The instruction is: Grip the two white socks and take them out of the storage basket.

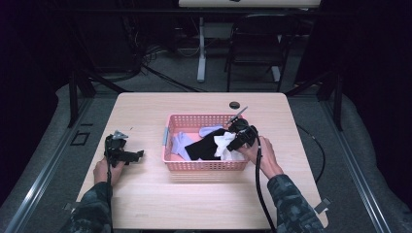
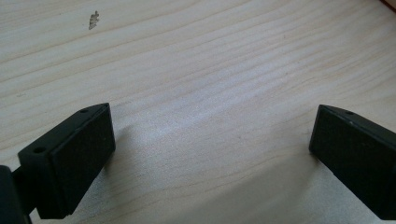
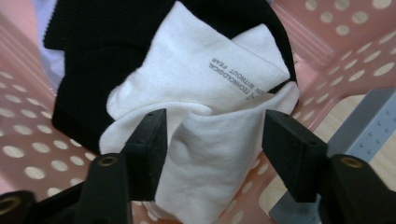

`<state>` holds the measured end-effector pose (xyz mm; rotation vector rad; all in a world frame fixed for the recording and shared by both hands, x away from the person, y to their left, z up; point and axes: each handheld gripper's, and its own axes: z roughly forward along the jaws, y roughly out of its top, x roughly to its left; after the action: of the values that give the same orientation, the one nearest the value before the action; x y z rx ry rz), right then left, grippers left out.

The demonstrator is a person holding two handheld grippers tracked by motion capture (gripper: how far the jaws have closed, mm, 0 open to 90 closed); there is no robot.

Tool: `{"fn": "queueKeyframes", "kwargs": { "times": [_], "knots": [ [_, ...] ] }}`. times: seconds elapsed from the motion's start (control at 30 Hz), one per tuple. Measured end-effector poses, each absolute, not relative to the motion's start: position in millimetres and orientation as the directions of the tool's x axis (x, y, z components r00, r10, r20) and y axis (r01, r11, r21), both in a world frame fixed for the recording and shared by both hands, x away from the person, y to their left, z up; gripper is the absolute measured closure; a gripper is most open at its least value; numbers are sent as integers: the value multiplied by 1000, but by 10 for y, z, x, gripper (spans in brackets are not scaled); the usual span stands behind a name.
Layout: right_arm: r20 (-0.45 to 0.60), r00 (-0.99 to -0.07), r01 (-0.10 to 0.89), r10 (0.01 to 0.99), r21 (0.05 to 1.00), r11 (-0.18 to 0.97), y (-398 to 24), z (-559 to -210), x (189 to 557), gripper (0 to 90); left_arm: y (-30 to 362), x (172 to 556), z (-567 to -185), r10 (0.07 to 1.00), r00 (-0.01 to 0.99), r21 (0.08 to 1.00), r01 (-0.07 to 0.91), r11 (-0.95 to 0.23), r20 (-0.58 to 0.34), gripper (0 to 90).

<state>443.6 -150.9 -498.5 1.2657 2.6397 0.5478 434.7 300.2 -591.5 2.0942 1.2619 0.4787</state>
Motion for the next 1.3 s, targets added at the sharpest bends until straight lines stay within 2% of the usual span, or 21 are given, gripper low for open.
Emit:
{"fn": "queueKeyframes", "kwargs": {
  "times": [0.1,0.17,0.33,0.47,0.57,0.6,0.97,1.0,1.07,1.3],
  "knots": [
    [21,-616,731,787,388,561,-1498,-5026,4441,535,3002,4347,-5915,881,473,683,648,-335,-17,0],
    [18,-630,727,776,365,582,-1504,-5022,4451,559,3002,4347,-5916,881,473,684,648,-335,-17,0],
    [26,-637,728,770,350,590,-1499,-5041,4457,739,3002,4347,-5915,881,473,683,648,-335,-17,0],
    [33,-636,727,771,359,585,-1502,-5035,4449,815,3003,4347,-5916,881,473,683,648,-335,-17,0],
    [30,-642,721,766,365,589,-1515,-5007,4432,835,3003,4347,-5915,881,473,683,648,-335,-17,0],
    [45,-630,724,775,396,566,-1512,-5020,4415,838,3003,4347,-5915,880,474,683,648,-337,-16,0],
    [50,-653,706,755,400,584,-1581,-4815,4392,851,3002,4347,-5915,881,473,683,649,-335,-17,0],
    [54,-643,706,764,427,564,-1574,-4821,4380,852,3002,4346,-5916,881,473,683,649,-335,-17,0],
    [52,-653,706,756,405,582,-1580,-4788,4386,852,3002,4347,-5916,881,473,683,649,-335,-17,0],
    [51,-658,698,752,417,582,-1610,-4703,4360,855,3002,4347,-5915,881,473,683,648,-335,-17,0]
  ]
}}
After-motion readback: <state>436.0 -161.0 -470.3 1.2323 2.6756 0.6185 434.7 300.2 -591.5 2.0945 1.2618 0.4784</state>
